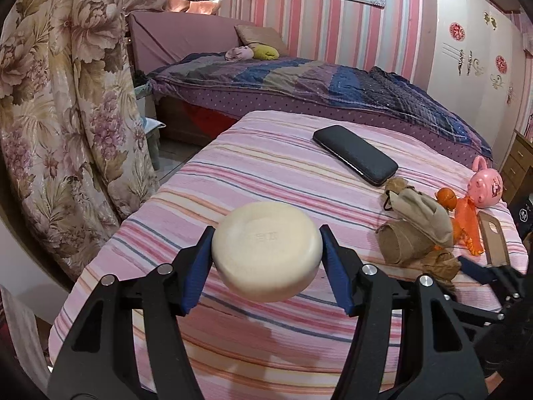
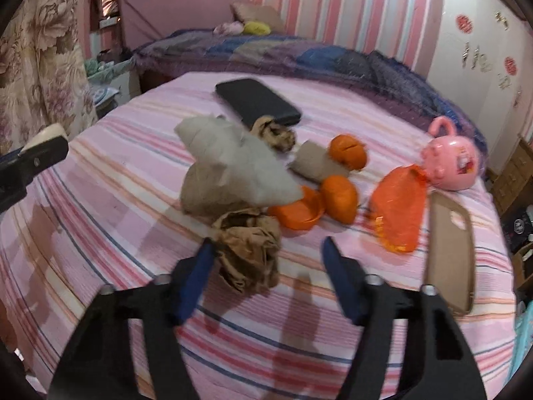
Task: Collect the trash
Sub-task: 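Grasp the crumpled brown paper with the right tool while the left tool holds the disc, then drop the white disc into the basket with the left tool while the right tool carries the paper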
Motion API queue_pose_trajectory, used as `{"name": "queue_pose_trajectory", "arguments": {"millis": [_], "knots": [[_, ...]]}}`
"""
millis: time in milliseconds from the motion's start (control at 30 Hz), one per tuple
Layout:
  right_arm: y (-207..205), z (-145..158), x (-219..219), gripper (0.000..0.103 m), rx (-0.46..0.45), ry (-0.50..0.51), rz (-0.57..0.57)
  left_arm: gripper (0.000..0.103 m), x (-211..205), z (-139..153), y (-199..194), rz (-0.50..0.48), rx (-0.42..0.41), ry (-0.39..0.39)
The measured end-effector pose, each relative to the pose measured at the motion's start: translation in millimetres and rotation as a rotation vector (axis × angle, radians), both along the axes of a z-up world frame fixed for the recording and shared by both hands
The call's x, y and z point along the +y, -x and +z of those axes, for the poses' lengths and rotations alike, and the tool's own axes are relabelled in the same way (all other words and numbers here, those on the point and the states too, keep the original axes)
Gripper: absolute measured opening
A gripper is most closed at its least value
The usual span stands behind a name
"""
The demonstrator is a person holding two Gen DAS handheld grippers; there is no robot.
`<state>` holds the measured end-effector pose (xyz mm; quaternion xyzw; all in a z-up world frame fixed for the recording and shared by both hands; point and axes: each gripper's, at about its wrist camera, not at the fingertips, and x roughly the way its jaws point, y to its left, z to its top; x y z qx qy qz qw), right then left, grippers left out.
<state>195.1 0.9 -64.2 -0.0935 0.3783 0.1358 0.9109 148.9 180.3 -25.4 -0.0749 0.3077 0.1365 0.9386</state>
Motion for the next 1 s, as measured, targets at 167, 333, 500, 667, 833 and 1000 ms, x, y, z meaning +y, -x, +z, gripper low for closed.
{"name": "queue_pose_trajectory", "arguments": {"millis": [167,333,500,667,833,1000], "knots": [[4,1,-8,0.041,-0.002,-0.028,0.004,0.061,-4,0,-2,-0.013,0.002,0.006],[17,6,-31,0.041,-0.036,-0.010,-0.014,0.061,-12,1,0,-0.033,-0.003,0.014],[30,10,-69,0.041,-0.058,0.004,-0.057,0.061,-26,2,-3,-0.063,0.000,0.049],[43,16,-113,0.041,-0.070,0.017,-0.110,0.061,-52,5,-6,-0.112,-0.011,0.080],[56,23,-156,0.041,-0.089,0.023,-0.166,0.061,-87,6,-7,-0.170,-0.010,0.050],[60,20,-187,0.041,-0.093,-0.001,-0.207,0.061,-118,2,-4,-0.225,0.006,0.049]]}}
